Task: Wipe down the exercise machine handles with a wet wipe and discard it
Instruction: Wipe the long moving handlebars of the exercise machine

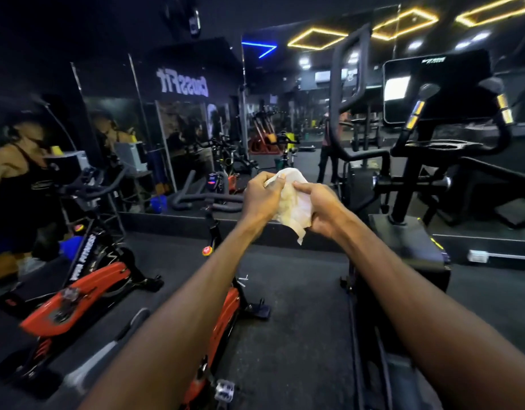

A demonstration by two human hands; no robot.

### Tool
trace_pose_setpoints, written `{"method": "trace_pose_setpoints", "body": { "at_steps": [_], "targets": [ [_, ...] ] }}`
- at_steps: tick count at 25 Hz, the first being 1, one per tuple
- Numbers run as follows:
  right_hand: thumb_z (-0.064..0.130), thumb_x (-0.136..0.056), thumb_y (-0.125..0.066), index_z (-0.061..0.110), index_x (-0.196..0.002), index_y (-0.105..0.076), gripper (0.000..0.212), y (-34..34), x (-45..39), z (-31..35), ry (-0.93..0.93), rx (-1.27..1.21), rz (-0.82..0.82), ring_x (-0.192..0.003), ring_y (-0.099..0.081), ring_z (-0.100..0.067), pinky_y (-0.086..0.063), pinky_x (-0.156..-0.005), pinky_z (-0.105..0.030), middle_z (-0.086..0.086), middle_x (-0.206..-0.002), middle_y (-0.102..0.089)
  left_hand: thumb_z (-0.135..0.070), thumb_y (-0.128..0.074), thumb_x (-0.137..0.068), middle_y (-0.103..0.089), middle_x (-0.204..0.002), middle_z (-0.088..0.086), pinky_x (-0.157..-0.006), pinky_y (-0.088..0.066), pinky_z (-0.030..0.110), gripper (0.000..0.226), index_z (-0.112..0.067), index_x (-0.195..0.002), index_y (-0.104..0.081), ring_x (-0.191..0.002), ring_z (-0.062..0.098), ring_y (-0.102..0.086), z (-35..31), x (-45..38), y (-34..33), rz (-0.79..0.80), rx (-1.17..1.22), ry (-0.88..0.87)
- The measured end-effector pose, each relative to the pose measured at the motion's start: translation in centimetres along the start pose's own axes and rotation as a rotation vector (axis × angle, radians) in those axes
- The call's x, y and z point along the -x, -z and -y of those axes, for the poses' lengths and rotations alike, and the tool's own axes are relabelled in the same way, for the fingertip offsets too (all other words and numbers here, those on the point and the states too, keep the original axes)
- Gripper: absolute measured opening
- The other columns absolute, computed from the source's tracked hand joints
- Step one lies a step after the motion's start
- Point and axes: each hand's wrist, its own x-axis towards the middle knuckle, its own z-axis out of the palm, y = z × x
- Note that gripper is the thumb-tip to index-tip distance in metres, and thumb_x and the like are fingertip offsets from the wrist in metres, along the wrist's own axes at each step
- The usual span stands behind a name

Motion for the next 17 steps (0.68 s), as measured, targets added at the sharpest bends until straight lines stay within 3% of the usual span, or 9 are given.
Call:
{"method": "trace_pose_setpoints", "body": {
  "at_steps": [5,8,10,14,17],
  "targets": [
    [0.015,-0.100,-0.050,-0.001,-0.107,-0.066,0.024,0.7,-8.5,1.3,0.051,-0.097,-0.123,-0.079,-0.072,-0.032,-0.060,-0.072,-0.048,-0.018,-0.094,-0.074,-0.023,-0.066,-0.090,-0.064,-0.084,-0.002,-0.065,-0.053,0.029,0.020,-0.010,-0.104,-0.060,-0.074,0.014,-0.063,3.4,-8.4,-2.1,0.070,0.153,-0.040],
    [0.016,-0.100,-0.049,-0.004,-0.124,-0.061,0.034,1.5,-14.5,2.6,0.115,-0.143,-0.233,-0.110,-0.066,-0.040,-0.052,-0.097,-0.055,-0.023,-0.119,-0.068,-0.021,-0.064,-0.092,-0.061,-0.077,-0.008,-0.053,-0.046,0.013,0.009,-0.016,-0.098,-0.059,-0.067,0.007,-0.058,5.1,-15.2,-4.6,0.084,0.109,-0.109],
    [0.017,-0.101,-0.046,-0.004,-0.131,-0.058,0.039,2.6,-17.5,3.6,0.138,-0.170,-0.264,-0.120,-0.060,-0.041,-0.046,-0.105,-0.056,-0.024,-0.130,-0.062,-0.022,-0.062,-0.092,-0.062,-0.075,-0.010,-0.057,-0.048,0.019,0.002,-0.021,-0.093,-0.060,-0.069,0.010,-0.060,5.6,-18.8,-6.7,0.108,0.078,-0.118],
    [0.021,-0.100,-0.045,-0.004,-0.130,-0.058,0.041,5.7,-22.8,6.2,0.193,-0.238,-0.283,-0.103,-0.066,-0.038,-0.054,-0.090,-0.050,-0.023,-0.124,-0.065,-0.024,-0.061,-0.091,-0.063,-0.072,-0.015,-0.057,-0.049,0.027,0.013,-0.031,-0.080,-0.061,-0.065,0.005,-0.058,6.8,-25.5,-11.8,0.209,-0.030,-0.204],
    [0.027,-0.102,-0.041,-0.002,-0.121,-0.062,0.041,8.8,-26.6,8.4,0.239,-0.300,-0.207,-0.088,-0.068,-0.031,-0.055,-0.083,-0.045,-0.019,-0.109,-0.069,-0.021,-0.063,-0.092,-0.065,-0.078,-0.012,-0.068,-0.053,0.030,0.008,-0.025,-0.088,-0.069,-0.073,0.007,-0.061,7.0,-30.3,-16.1,0.260,-0.028,-0.304]
  ]
}}
